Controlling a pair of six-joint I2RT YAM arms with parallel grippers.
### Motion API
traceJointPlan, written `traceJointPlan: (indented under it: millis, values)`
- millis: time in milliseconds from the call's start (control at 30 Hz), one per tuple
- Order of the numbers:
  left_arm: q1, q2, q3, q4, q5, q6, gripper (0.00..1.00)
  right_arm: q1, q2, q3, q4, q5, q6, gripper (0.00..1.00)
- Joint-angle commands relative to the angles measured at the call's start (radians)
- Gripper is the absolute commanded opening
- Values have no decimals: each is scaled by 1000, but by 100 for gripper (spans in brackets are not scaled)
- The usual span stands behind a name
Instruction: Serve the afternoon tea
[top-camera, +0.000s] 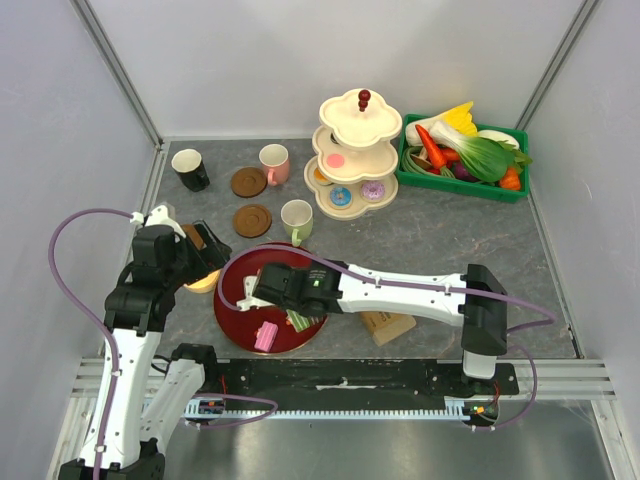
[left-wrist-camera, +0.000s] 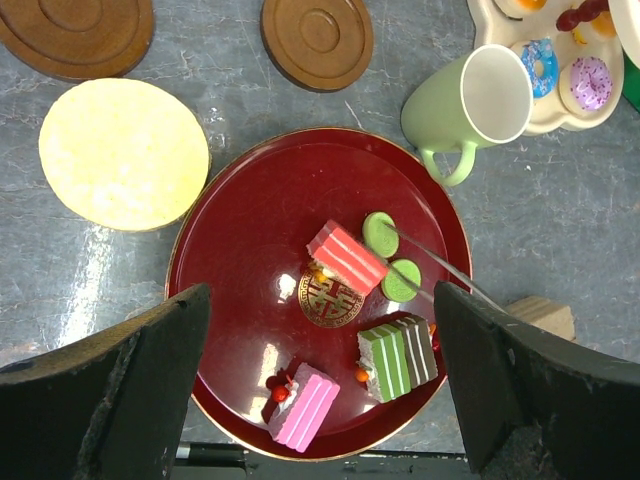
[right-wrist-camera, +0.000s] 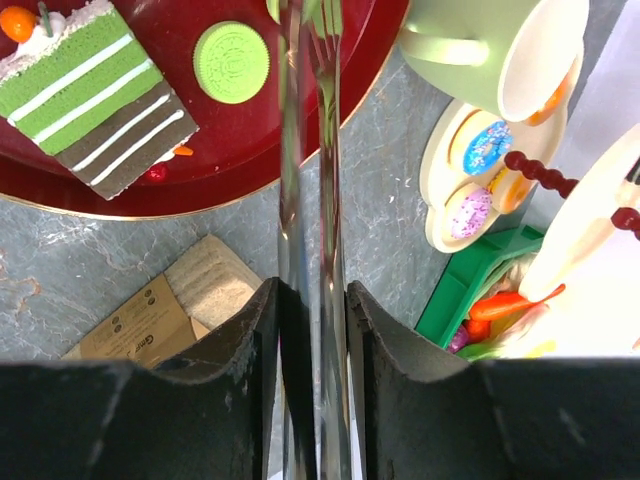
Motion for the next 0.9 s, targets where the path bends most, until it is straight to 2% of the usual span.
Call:
traceJointPlan:
  millis: [0, 300, 433, 600, 700, 867]
  values:
    - [0, 2, 14, 25, 12, 17, 98, -4, -94, 0, 79, 40, 25, 34]
    - [2, 6, 6, 26, 37, 12, 98, -4, -127, -46, 113, 35, 50, 35]
    - [2, 5, 6, 28, 38, 10, 98, -2, -120, -55, 112, 35, 56, 46]
    - [2, 8, 0, 29, 49, 10, 98, 3, -140, -54, 144, 41, 61, 48]
    - [2, 5, -15, 42, 98, -2, 98, 3, -158, -66, 178, 66, 80, 48]
    - [2, 17, -73, 123, 271, -40, 98, 3, -181, -104, 193, 86, 163, 48]
